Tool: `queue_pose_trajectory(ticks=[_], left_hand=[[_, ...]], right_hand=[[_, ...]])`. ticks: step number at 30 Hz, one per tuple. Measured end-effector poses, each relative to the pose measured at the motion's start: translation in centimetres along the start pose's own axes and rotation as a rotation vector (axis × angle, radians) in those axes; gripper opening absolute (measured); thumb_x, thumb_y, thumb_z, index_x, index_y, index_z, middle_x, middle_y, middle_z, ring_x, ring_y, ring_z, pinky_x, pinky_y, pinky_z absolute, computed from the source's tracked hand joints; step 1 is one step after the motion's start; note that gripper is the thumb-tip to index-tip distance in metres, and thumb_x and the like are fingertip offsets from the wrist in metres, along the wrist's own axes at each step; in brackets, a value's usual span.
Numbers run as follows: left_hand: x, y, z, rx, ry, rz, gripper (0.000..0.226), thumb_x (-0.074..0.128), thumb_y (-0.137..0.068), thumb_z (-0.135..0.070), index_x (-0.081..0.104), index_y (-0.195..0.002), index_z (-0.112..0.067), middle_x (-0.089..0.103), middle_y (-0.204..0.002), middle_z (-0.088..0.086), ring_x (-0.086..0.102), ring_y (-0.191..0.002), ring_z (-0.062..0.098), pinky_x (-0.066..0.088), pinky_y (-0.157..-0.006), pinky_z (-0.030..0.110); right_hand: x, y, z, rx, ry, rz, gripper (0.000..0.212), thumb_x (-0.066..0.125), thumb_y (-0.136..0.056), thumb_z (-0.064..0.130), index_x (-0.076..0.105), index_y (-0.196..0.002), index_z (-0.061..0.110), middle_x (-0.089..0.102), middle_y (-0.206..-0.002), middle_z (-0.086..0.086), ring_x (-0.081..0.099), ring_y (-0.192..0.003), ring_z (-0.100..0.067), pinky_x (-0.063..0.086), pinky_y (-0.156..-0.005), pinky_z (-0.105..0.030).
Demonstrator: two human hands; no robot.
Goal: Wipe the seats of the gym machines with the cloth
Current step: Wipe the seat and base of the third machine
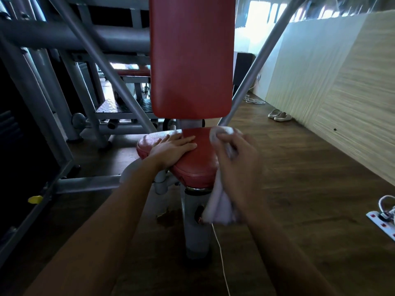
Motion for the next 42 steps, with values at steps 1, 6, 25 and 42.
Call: queue_pose_trajectory(ticks=[1, 6, 25, 42], left_hand=[[-0.1, 0.0, 0.0, 0.009, -0.001, 0.004, 0.077, 0.023, -0.069, -0.087, 0.033, -0.141, -0.063, 0.018, -0.166, -0.011, 0.013, -0.154, 0.02, 0.009, -0.124, 0.049], [0.1, -0.1, -0.1, 0.046, -0.044, 0.008, 0.063, 0.009, -0.094, -0.061, 0.034, -0.15, -0.045, 0.019, -0.164, -0.016, 0.007, -0.155, 0.016, 0.006, -0.124, 0.048], [-2.3, 4.3, 0.1, 0.01, 0.314, -0.148, 0.034, 0.051, -0.102, -0.011, 0.06, -0.134, -0.015, 0.06, -0.138, 0.006, 0.052, -0.126, 0.015, 0.035, -0.115, 0.032], [-1.4, 2.5, -4.1, -0.051, 0.273, -0.168, 0.052, 0.057, -0.061, -0.084, 0.062, -0.093, -0.043, 0.068, -0.102, -0.014, 0.062, -0.096, 0.011, 0.051, -0.094, 0.046]], right_hand=[[1.0, -2.2, -0.7, 0.005, 0.051, 0.047, 0.02, 0.068, -0.093, 0.038, 0.075, -0.101, 0.022, 0.064, -0.094, 0.003, 0.061, -0.09, -0.013, 0.05, -0.079, -0.026], [8.3, -3.4, -3.5, 0.062, 0.318, 0.821, 0.036, 0.048, -0.099, 0.053, 0.072, -0.116, 0.032, 0.071, -0.117, 0.006, 0.062, -0.11, -0.015, 0.042, -0.106, -0.04], [11.4, -3.0, -1.7, -0.09, 0.315, 1.092, 0.039, 0.04, -0.103, 0.014, 0.061, -0.136, 0.014, 0.057, -0.143, -0.005, 0.05, -0.133, -0.019, 0.03, -0.108, -0.022], [9.7, -5.9, -15.2, 0.451, 0.123, 0.856, 0.046, 0.027, -0.109, 0.029, 0.043, -0.149, 0.013, 0.03, -0.161, -0.013, 0.021, -0.15, -0.036, 0.018, -0.122, -0.047]])
Point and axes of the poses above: each hand's wrist, its own y-axis away from the middle knuckle, its own x-axis out of the palm, z = x × y, the point moved 10 cm from there along -y, towards the middle knuckle
